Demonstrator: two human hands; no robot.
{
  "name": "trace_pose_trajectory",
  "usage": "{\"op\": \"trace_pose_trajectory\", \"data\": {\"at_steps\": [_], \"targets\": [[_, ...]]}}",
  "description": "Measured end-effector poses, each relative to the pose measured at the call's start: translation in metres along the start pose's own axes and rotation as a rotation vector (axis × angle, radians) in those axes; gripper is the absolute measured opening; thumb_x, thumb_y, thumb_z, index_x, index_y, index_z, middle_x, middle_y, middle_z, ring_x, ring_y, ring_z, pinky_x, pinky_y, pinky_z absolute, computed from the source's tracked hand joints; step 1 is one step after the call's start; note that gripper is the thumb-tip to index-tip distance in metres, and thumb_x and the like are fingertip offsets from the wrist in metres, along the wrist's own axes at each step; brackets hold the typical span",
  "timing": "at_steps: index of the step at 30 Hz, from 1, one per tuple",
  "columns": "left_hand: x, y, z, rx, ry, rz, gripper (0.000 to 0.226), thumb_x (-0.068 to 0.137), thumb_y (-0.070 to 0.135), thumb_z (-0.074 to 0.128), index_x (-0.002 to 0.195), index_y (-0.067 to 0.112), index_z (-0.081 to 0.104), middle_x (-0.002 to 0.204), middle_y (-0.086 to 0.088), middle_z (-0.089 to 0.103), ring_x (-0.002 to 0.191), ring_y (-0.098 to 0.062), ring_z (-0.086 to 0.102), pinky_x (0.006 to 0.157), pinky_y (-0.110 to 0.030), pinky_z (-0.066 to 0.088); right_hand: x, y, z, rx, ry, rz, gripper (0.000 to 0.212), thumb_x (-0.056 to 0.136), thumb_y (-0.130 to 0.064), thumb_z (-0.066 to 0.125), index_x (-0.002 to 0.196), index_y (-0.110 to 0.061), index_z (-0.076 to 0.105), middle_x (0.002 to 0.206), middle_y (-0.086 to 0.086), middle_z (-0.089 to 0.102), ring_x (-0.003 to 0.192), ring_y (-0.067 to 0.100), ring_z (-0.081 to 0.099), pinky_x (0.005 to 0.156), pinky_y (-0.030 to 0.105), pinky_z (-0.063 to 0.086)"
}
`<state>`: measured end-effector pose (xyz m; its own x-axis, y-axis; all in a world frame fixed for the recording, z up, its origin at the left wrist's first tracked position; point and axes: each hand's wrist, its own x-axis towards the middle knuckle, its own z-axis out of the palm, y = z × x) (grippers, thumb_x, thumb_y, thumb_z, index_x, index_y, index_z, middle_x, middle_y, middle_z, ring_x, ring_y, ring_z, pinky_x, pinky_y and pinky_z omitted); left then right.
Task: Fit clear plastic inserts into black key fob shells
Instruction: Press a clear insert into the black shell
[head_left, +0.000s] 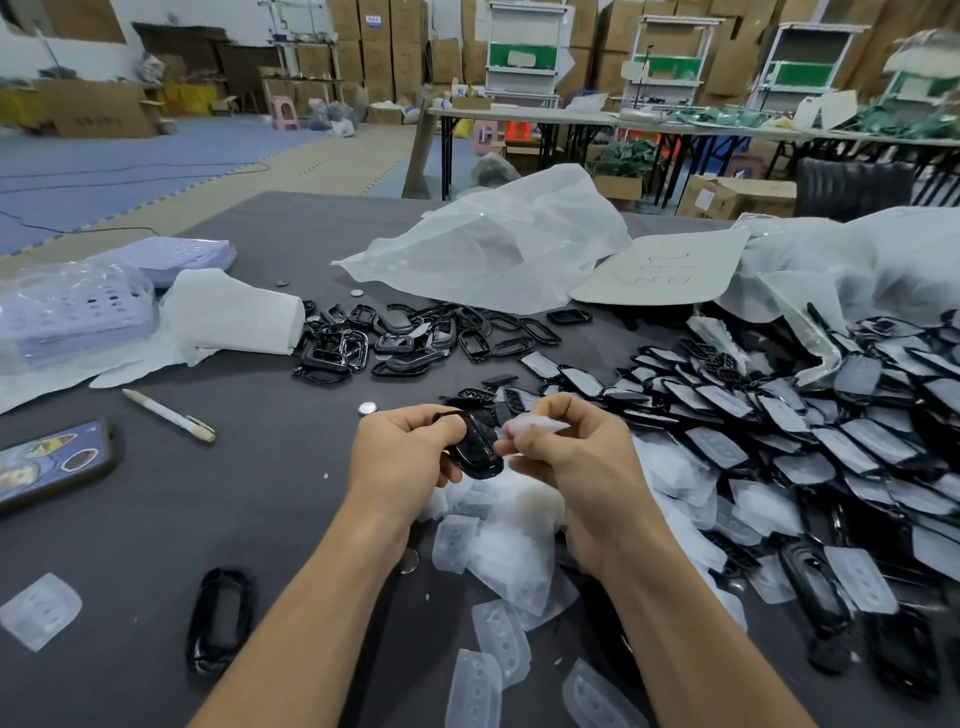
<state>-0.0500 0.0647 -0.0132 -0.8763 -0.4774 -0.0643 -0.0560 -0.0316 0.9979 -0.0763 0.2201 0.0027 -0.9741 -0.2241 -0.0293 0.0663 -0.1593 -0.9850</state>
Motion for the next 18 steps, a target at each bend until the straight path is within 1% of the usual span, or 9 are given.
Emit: {"op": "trace_pose_trajectory", "data": {"at_steps": [1,3,5,7,9,11,14,16,18], "targets": [[0.0001,-0.0003,0.0,0.007,0.002,0.002,0.033,0.089,0.002,0.068,0.071,0.025,0.083,0.062,-0.006,0.072,0.041,-0.012,0.052,0.042,-0.019,0.041,0.0004,0.0002,-0.0002,-0.044,0.009,-0.027,0.03,0.083,0.005,0.072,0.07,-0.021,0.065,0.078,0.007,0.067,0.074,0.017,0.066,0.067,0.028,0.051],[0.0,-0.0009,0.0,0.028,0.008,0.007,0.031,0.089,0.003,0.068,0.071,0.025,0.083,0.064,-0.007,0.073,0.042,-0.013,0.053,0.043,-0.02,0.042,0.0005,0.0011,-0.0003,-0.099,0.031,-0.07,0.022,0.081,0.001,0.075,0.07,-0.019,0.07,0.074,0.004,0.063,0.073,0.016,0.056,0.07,0.031,0.045],[-0.0006,-0.0014,-0.0001,0.039,0.008,0.01,0.029,0.088,0.004,0.068,0.072,0.024,0.083,0.066,-0.009,0.074,0.043,-0.014,0.053,0.044,-0.02,0.043,0.0012,0.0022,-0.0002,-0.121,0.065,-0.096,0.016,0.08,0.0,0.076,0.075,-0.016,0.073,0.073,0.003,0.064,0.072,0.015,0.055,0.071,0.031,0.045],[-0.0015,-0.0015,0.0003,0.039,0.0,0.009,0.027,0.089,0.004,0.068,0.074,0.021,0.083,0.068,-0.009,0.075,0.044,-0.015,0.055,0.044,-0.02,0.043,0.0016,0.0027,0.0007,-0.146,0.082,-0.111,0.021,0.079,0.003,0.073,0.075,-0.017,0.074,0.069,-0.005,0.067,0.063,0.008,0.055,0.064,0.02,0.045],[-0.0022,-0.0017,0.001,0.037,-0.006,0.01,0.026,0.089,0.004,0.068,0.075,0.019,0.083,0.068,-0.01,0.076,0.044,-0.016,0.058,0.043,-0.02,0.045,0.0014,0.0032,0.0017,-0.15,0.07,-0.096,0.026,0.078,0.007,0.07,0.074,-0.018,0.074,0.066,-0.005,0.069,0.054,0.008,0.053,0.054,0.017,0.043],[-0.0029,-0.0019,0.0011,0.039,-0.01,0.014,0.025,0.089,0.004,0.069,0.076,0.019,0.083,0.068,-0.011,0.076,0.047,-0.018,0.062,0.045,-0.022,0.047,0.0006,0.0035,0.0032,-0.146,0.064,-0.078,0.026,0.076,0.005,0.071,0.07,-0.02,0.073,0.065,0.001,0.069,0.051,0.013,0.055,0.051,0.019,0.042],[-0.004,-0.0026,0.002,0.045,-0.03,0.027,0.025,0.088,0.004,0.071,0.076,0.021,0.083,0.068,-0.012,0.076,0.052,-0.02,0.067,0.051,-0.026,0.054,-0.0012,0.0026,0.0058,-0.132,0.073,-0.083,0.016,0.067,-0.008,0.073,0.068,-0.023,0.073,0.066,0.009,0.071,0.054,0.018,0.066,0.052,0.023,0.046],[-0.0045,-0.0027,0.0024,0.026,-0.042,0.023,0.024,0.088,0.002,0.072,0.076,0.02,0.083,0.067,-0.013,0.076,0.054,-0.019,0.069,0.053,-0.025,0.055,-0.0016,0.0032,0.0065,-0.13,0.087,-0.102,0.014,0.072,-0.009,0.079,0.069,-0.021,0.072,0.067,0.008,0.072,0.057,0.018,0.068,0.053,0.023,0.047],[-0.0049,-0.003,0.0027,0.023,-0.048,0.025,0.023,0.087,0.002,0.073,0.077,0.02,0.083,0.069,-0.012,0.077,0.056,-0.017,0.071,0.055,-0.024,0.057,-0.0013,0.005,0.0058,-0.158,0.121,-0.13,0.015,0.078,-0.014,0.084,0.071,-0.018,0.072,0.065,0.0,0.07,0.061,0.013,0.066,0.058,0.023,0.048]]}}
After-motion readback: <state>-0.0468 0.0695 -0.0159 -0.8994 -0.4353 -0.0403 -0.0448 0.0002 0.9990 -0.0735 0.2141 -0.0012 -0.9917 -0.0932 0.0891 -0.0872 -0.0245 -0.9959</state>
